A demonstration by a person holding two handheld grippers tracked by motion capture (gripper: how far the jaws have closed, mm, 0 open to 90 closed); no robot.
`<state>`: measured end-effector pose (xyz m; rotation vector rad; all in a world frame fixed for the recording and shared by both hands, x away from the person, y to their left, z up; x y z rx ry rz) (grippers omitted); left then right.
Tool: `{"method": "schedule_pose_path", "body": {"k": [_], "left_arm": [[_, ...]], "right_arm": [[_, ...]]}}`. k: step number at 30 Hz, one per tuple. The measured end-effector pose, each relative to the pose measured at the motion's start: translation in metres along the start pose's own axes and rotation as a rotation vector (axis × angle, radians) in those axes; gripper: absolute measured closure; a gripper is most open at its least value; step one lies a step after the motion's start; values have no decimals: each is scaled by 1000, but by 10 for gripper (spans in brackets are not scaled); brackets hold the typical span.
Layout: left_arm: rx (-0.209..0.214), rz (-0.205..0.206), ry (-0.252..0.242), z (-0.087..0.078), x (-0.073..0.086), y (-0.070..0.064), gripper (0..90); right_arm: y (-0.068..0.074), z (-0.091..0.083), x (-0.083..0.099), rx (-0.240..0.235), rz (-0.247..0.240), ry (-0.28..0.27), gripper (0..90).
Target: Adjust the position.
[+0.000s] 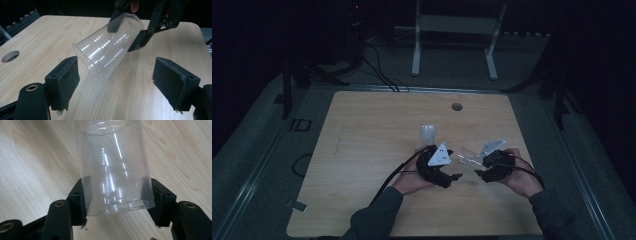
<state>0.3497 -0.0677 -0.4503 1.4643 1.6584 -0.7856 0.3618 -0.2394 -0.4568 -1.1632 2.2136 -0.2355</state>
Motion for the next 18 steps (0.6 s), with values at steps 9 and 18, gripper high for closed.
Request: {"method": "schedule_pose_path", "body": {"k": [9,18], "left_arm": [[-1,-15,-5,2,1,0,209],[-2,-18,-7,3,2,1,209]], "right_arm": [[-2,1,2,26,77,-36,419],[-3,2,4,42,136,-70,418]]}}
Point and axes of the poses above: each handheld gripper's, and its own axes: z roughly forward along the jaws, x roughly out of its underside, y roughly to its left, the point moved 6 cm from there along z, roughly forward along the jaws, and after that the axes turned 12 degrees about x, right-handed, at the moved point
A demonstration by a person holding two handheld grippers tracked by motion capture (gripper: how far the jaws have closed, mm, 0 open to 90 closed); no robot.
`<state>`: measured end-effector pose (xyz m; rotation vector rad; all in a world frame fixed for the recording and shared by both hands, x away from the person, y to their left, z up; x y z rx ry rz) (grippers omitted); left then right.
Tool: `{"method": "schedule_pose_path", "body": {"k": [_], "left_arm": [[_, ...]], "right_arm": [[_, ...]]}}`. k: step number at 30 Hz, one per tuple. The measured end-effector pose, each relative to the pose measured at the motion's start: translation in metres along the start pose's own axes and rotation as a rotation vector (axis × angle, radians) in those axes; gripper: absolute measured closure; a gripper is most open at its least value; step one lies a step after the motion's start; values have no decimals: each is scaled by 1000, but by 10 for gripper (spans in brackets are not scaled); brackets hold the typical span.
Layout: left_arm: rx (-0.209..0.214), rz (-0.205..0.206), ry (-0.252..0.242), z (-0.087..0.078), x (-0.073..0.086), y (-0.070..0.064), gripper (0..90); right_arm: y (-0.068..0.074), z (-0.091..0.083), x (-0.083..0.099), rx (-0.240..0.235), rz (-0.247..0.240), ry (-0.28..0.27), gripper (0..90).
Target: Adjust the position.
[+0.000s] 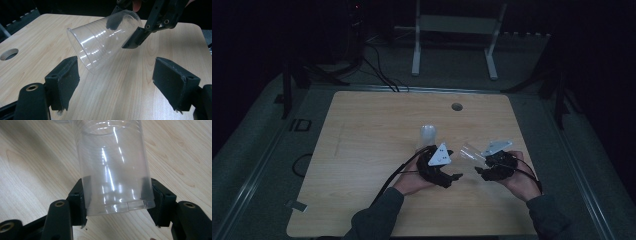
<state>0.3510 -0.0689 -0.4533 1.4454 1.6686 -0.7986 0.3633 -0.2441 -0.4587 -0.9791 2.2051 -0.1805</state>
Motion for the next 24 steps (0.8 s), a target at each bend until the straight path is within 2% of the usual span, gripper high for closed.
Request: {"method": "schedule_pose_path", "body": {"k": [11,24], "left_arm": [[-2,-4,1,1,0,0,211],[-2,-8,1,1,-1,0,214]], "right_arm": [[1,0,0,21,79,-76,418],[2,5,4,46,152,-133,419]]}}
Point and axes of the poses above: each handheld gripper's, and its own axes: z roughly forward along the jaws, x roughly out of its underside, y roughly to its left, the point moved 6 cm from there along z, roughly forward along the jaws, and after that the axes turned 12 degrees about x, right-handed, at the moved point
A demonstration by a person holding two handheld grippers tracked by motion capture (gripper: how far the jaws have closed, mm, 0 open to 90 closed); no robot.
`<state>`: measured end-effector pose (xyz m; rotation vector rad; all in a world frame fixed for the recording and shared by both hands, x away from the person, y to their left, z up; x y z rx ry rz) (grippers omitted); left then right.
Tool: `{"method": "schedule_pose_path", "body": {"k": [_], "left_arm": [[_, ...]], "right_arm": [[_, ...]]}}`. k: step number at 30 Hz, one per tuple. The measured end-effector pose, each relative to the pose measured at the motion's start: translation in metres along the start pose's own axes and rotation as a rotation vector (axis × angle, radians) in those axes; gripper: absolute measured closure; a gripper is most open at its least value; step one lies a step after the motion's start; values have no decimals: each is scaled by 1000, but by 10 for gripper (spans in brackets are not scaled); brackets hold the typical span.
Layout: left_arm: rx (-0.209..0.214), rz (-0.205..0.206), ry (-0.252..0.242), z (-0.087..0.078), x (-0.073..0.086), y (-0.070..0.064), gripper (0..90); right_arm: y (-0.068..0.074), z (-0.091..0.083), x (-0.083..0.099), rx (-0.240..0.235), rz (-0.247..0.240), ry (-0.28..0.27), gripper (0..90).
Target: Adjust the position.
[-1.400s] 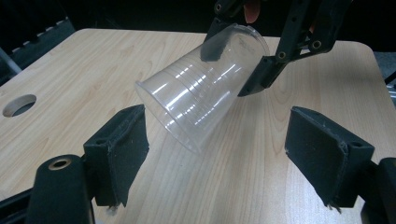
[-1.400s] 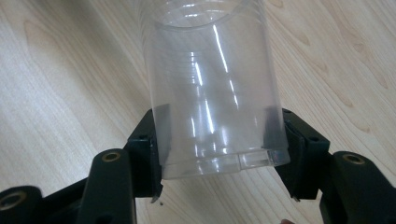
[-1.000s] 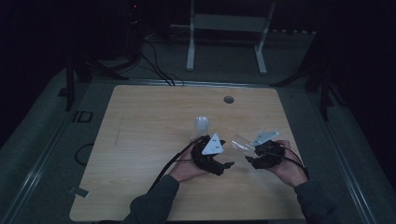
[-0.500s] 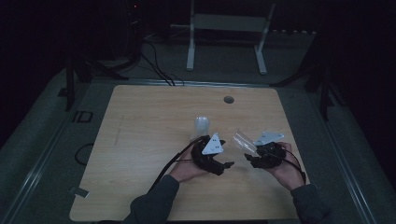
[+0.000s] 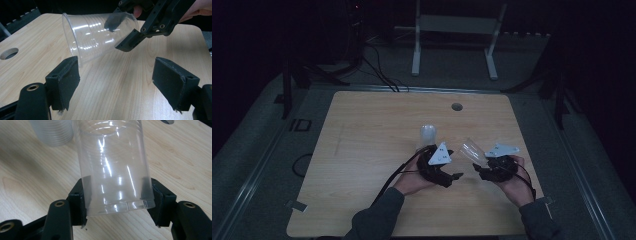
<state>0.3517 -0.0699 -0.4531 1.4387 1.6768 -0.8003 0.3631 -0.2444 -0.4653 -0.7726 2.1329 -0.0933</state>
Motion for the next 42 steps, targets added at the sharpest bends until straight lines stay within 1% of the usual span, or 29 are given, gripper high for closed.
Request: {"method": "schedule_pose_path", "body": {"k": [1,7,14,17,22,25,27,29,31,36,42], "left_arm": [[0,-1,0,0,0,0,214],[2,-5,0,0,0,0,215],[6,-12,-5,1,0,0,215],[7,-16,-3,1,0,0,215],[5,-17,-3,1,1,1,217],[6,-20,-7,1,1,1,217],[7,-25,-11,2,1,0,217],[7,-29,-12,2,1,0,217],[8,-32,-15,3,1,0,217],[9,-32,-18,3,0,0,218],[4,-47,-45,1,-2,2,224]], "right_arm": [[0,0,0,6,17,-6,419],[0,-1,0,17,39,-27,419],[-1,-2,0,31,80,-63,419],[-1,-3,-1,40,106,-77,419],[-2,-2,-1,53,137,-90,419],[-3,-1,-1,62,140,-89,419],[-3,-1,0,77,137,-90,418],[-3,-1,-1,79,138,-93,418],[-4,-2,-1,90,141,-105,418],[-5,-4,-2,97,154,-122,419],[-6,-6,-3,105,172,-144,418]]}}
Point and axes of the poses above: each handheld gripper's, and its own axes: z roughly forward along the jaws, x roughly out of its underside, y roughly to its left, the point moved 6 cm from there along z, roughly forward along the jaws, and after that the axes turned 12 degrees about x, right-handed, at the moved point
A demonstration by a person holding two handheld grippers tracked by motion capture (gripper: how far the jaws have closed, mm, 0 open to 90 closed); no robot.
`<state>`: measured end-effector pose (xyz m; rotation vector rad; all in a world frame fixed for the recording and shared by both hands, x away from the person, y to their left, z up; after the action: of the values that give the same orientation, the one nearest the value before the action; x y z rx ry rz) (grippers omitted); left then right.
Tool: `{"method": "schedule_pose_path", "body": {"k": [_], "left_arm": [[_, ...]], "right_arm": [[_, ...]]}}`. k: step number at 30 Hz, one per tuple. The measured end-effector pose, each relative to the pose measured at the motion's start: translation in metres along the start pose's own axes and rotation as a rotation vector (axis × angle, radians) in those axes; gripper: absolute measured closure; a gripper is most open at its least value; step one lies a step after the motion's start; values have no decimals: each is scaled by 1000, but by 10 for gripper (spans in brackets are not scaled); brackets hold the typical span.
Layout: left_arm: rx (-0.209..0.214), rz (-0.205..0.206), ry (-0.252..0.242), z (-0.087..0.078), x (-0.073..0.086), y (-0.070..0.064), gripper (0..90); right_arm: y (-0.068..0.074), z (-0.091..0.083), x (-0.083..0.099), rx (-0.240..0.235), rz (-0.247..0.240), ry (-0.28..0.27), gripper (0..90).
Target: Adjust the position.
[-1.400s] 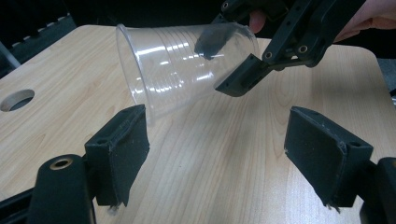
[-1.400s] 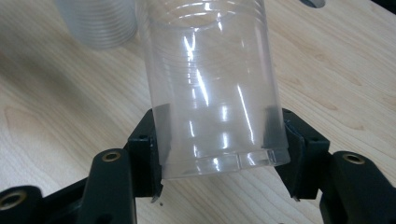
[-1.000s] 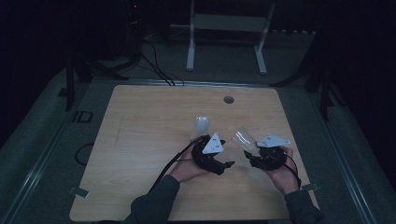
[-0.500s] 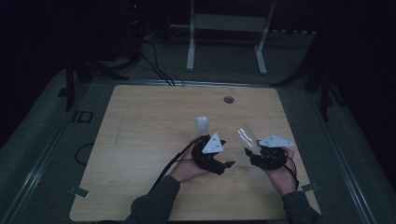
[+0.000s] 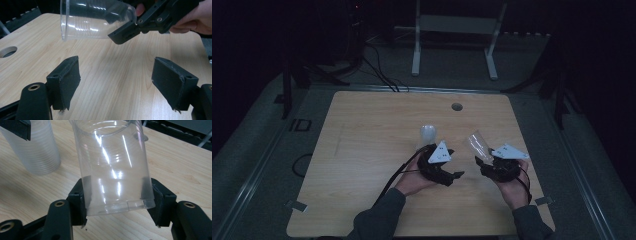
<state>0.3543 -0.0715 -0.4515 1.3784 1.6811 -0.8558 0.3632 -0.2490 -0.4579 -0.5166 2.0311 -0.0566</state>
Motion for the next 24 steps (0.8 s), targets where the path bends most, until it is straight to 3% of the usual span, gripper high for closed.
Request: {"method": "schedule_pose_path", "body": {"k": [16,24], "left_arm": [[12,-33,-26,0,-3,1,237],[20,-51,-36,1,-5,1,237]], "right_arm": [[-5,-6,-4,27,43,-62,418],[-3,-9,-6,45,35,-96,418]]}}
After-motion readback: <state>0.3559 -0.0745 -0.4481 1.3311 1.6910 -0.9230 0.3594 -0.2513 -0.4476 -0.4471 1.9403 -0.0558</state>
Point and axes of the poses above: each handheld gripper's, and its own axes: z roughly forward along the jaws, x roughly out of its underside, y roughly to its left, the point moved 6 cm from there along z, roughly forward along the jaws, and after that the axes turned 12 degrees about x, right-handed, at the moved point
